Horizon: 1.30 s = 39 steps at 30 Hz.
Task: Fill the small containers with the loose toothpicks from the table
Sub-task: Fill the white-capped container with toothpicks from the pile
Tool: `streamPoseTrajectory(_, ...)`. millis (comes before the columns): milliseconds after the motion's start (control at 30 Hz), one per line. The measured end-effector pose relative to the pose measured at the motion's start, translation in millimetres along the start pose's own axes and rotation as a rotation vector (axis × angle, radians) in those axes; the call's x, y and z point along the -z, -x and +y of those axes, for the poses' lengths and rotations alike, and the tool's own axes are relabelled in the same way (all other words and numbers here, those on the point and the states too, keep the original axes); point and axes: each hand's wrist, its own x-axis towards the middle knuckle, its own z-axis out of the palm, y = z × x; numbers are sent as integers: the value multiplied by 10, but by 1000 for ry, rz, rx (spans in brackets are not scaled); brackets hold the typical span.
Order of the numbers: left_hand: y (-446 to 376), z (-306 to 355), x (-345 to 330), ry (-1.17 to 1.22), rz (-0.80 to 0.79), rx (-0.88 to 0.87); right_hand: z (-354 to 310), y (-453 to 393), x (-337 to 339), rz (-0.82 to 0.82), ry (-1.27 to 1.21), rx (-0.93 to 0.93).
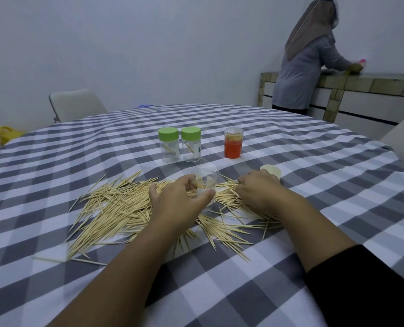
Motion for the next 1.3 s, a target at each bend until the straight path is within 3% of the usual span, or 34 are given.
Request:
streamPoseTrajectory(233, 4, 15, 2, -13, -11, 0, -69, -14, -69, -1, 104, -27)
streamPoseTrajectory(600, -7, 5, -6, -8, -10, -2, -241, 32, -146, 212, 392, 96)
streamPoseTrajectory(767, 3, -5, 0, -9, -5, 1, -234, 29, -135, 231, 333, 55)
streamPoseTrajectory(1033, -5, -2, 2, -11, -19, -6, -136, 19, -4, 213, -73, -94)
streamPoseTrajectory(1200, -4, -1, -4, -4, -17, -10, -83, 23, 48, 327, -773, -10)
streamPoseTrajectory(1300, 5, 6, -5, -3, -21, -20, -125, 68, 67, 250, -1265, 28)
